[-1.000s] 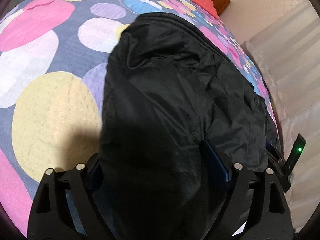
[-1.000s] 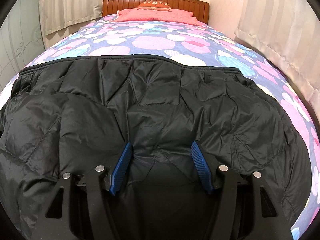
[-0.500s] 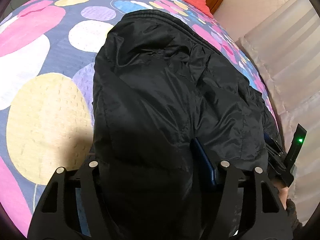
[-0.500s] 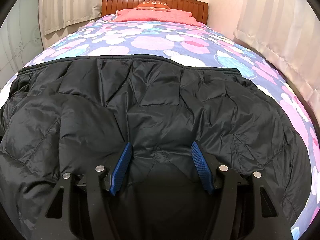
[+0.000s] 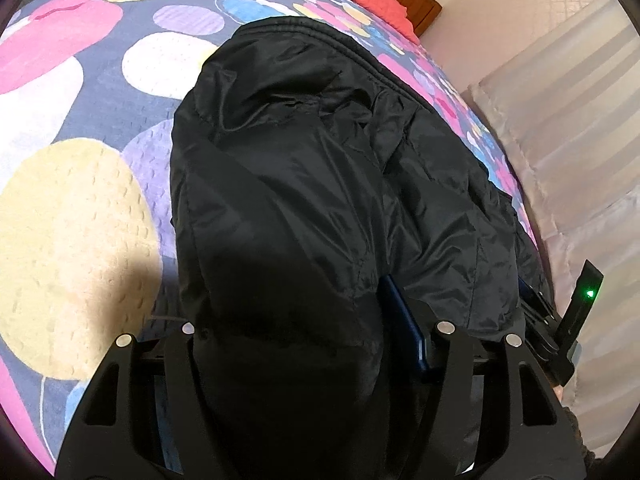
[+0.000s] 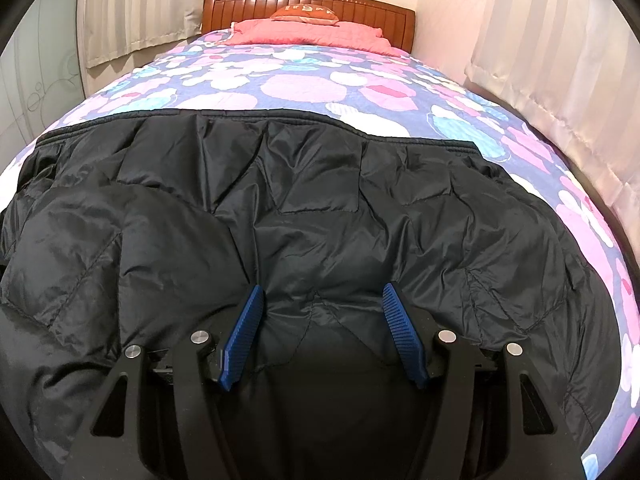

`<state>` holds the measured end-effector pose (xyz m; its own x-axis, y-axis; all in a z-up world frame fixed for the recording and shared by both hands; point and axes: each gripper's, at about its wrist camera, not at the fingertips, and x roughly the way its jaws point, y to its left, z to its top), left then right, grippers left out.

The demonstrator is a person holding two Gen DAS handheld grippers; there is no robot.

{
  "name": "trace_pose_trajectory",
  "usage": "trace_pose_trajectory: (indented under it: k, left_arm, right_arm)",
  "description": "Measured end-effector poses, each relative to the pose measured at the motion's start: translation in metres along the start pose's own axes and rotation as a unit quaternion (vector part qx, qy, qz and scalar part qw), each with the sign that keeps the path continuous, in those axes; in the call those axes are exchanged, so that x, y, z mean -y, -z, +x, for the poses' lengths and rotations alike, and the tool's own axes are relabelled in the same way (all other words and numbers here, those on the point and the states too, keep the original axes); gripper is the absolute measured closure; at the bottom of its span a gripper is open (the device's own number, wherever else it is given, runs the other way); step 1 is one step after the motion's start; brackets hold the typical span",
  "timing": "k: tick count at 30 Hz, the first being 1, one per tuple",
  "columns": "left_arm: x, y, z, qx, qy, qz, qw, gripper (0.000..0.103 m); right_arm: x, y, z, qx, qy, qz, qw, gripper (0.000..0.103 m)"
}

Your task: Fold large clothes

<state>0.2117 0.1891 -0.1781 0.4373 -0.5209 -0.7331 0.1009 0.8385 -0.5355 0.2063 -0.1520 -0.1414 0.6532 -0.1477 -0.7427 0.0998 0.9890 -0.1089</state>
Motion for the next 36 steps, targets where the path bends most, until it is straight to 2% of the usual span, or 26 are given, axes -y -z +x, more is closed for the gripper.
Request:
trace_pose_trajectory:
  k: [1, 3, 6, 9, 14, 18, 22, 28, 36]
  left_arm:
    - [0.001, 0.001, -0.002, 0.001, 0.0, 0.001, 1.0, 0.045]
    - [0.004, 0.001, -0.006, 0.001, 0.015, 0.002, 0.9999, 0.067]
    - [0.012, 0.001, -0.013, 0.005, 0.018, 0.009, 0.9998, 0.078]
    - [0.022, 0.003, -0.021, 0.013, 0.005, 0.024, 0.9996, 0.08]
    - [0.038, 0.0, -0.038, 0.026, 0.012, 0.025, 0.9993, 0.083]
    - [0.066, 0.0, -0.053, 0.029, 0.02, 0.032, 0.9989, 0.084]
    - [0.108, 0.002, -0.062, 0.031, 0.017, 0.058, 0.9977, 0.084]
    - [0.197, 0.006, -0.06, 0.03, -0.013, 0.126, 0.9915, 0.084]
    - [0.291, 0.015, -0.011, 0.008, -0.07, 0.154, 0.9856, 0.084]
  right_arm:
    - [0.0, 0.0, 0.0, 0.0, 0.0, 0.0, 1.0, 0.04]
    - [0.0, 0.0, 0.0, 0.0, 0.001, -0.001, 1.0, 0.04]
    - [0.001, -0.001, 0.001, 0.0, 0.001, -0.001, 1.0, 0.04]
    - [0.001, 0.0, 0.001, 0.0, 0.0, -0.001, 1.0, 0.04]
    - [0.0, -0.002, -0.006, 0.001, -0.004, 0.001, 1.0, 0.04]
    - [0.02, -0.006, -0.023, 0.008, -0.02, 0.006, 1.0, 0.034]
    - [0.059, -0.007, -0.048, 0.033, -0.022, 0.022, 0.999, 0.032]
    - [0.13, 0.002, -0.071, 0.044, -0.015, 0.049, 0.998, 0.029]
    - [0.205, 0.028, -0.079, 0.046, 0.009, 0.096, 0.994, 0.028]
